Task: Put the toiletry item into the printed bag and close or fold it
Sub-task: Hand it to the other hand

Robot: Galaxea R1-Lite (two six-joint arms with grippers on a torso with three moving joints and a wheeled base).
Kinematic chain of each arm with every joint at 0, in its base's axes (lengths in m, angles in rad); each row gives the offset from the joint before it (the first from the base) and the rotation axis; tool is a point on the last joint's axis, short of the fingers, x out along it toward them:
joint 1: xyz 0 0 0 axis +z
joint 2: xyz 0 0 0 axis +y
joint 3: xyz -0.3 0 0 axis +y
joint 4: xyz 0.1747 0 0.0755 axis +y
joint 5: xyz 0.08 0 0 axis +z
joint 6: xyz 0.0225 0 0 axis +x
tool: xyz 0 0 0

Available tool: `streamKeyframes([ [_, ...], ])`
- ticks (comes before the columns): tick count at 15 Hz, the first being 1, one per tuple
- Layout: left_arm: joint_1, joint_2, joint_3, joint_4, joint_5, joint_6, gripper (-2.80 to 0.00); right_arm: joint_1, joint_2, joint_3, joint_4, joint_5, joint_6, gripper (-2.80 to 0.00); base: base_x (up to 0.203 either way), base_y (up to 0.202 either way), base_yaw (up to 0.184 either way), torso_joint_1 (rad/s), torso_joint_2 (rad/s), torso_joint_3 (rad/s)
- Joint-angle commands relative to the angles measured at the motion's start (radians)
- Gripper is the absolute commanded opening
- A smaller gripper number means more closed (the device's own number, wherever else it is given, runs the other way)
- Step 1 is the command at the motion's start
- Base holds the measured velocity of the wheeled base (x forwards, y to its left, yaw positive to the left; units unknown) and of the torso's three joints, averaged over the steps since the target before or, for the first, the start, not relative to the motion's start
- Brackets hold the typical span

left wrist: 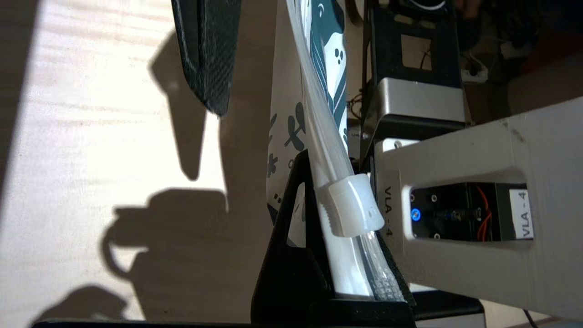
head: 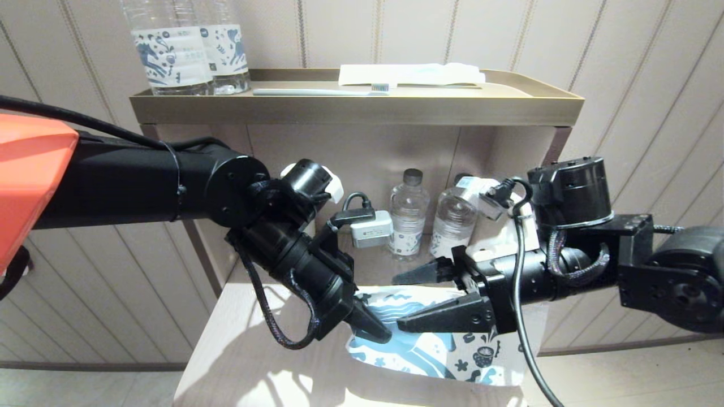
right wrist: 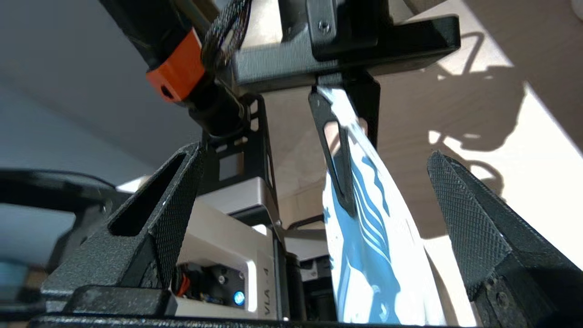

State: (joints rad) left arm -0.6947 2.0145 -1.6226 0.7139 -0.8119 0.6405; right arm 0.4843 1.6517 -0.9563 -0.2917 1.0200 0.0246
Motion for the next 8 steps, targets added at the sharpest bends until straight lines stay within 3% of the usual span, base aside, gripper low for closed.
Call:
streamKeyframes([
  [1,0.000,0.007,0.001,-0.031,-0.004,-0.036,-2.80,0.001,0.020,-0.021,-0.012,-0.001,0.041,0.00,0.000,0.000,0.000,0.000,0.00,0.000],
  [5,0.000,0.007,0.009,-0.053,-0.004,-0.056,-2.80,0.036,0.032,0.000,-0.143,-0.107,0.132,0.00,0.000,0.000,0.000,0.000,0.00,0.000],
  [8,0.000,0.004,0.018,-0.051,-0.007,-0.054,-2.80,0.036,0.034,0.013,-0.150,-0.103,0.120,0.00,0.000,0.000,0.000,0.000,0.00,0.000],
])
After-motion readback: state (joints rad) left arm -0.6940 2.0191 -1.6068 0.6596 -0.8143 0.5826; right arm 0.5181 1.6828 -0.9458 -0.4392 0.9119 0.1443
